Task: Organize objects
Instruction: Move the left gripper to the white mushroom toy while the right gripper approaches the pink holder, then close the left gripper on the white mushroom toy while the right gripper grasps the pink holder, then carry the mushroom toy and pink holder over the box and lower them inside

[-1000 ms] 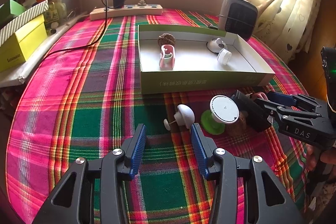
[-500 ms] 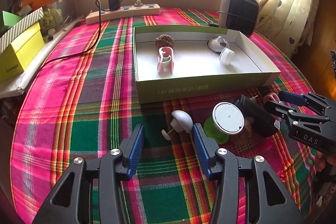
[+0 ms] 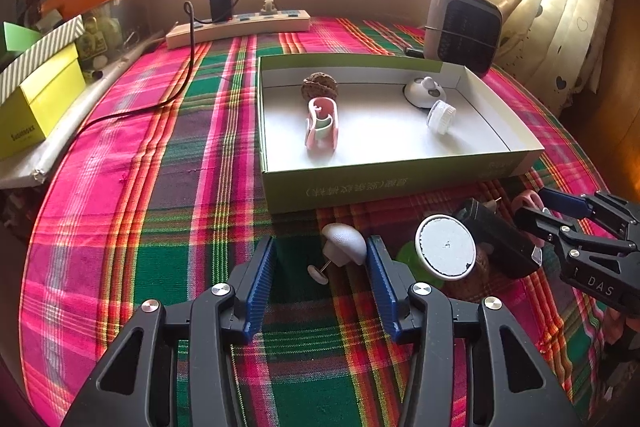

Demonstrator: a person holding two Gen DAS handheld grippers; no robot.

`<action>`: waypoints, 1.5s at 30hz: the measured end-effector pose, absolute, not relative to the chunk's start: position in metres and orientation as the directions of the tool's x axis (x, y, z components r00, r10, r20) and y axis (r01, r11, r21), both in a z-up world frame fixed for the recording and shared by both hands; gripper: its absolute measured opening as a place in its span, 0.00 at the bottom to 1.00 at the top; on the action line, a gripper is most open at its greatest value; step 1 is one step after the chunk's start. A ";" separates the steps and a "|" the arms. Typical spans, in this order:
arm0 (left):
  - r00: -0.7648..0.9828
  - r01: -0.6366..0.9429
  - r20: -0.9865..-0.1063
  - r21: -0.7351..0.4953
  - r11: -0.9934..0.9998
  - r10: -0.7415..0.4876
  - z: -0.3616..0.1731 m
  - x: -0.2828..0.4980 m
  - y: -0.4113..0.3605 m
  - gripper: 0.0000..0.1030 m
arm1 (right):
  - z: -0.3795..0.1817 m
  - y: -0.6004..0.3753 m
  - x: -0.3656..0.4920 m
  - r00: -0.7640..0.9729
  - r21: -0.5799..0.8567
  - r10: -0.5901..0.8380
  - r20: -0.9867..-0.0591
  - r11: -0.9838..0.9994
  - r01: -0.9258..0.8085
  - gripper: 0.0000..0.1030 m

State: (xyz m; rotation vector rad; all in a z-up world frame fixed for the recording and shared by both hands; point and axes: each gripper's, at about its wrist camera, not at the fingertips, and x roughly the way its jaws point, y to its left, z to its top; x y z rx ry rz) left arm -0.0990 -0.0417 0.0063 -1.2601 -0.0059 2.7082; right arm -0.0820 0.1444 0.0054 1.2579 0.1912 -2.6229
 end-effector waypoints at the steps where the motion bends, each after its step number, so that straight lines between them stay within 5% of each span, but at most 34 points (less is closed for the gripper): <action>1: -0.635 -0.136 -0.760 -0.068 -0.988 0.140 0.006 -0.099 -0.042 0.39 | 0.005 0.144 -0.082 -0.606 -0.017 -0.150 -0.781 -0.965 0.261 0.43; 12: -0.637 -0.128 -0.759 -0.066 -0.990 0.133 0.008 -0.100 -0.044 0.25 | 0.006 0.143 -0.081 -0.603 -0.003 -0.169 -0.779 -0.962 0.273 0.32; 22: -0.637 -0.129 -0.759 -0.066 -0.989 0.133 0.008 -0.100 -0.044 0.24 | 0.006 0.140 -0.079 -0.600 0.001 -0.185 -0.778 -0.956 0.293 0.19; 45: -0.641 -0.121 -0.758 -0.059 -0.991 0.123 0.008 -0.100 -0.047 0.24 | 0.005 0.140 -0.079 -0.598 0.004 -0.187 -0.779 -0.956 0.295 0.18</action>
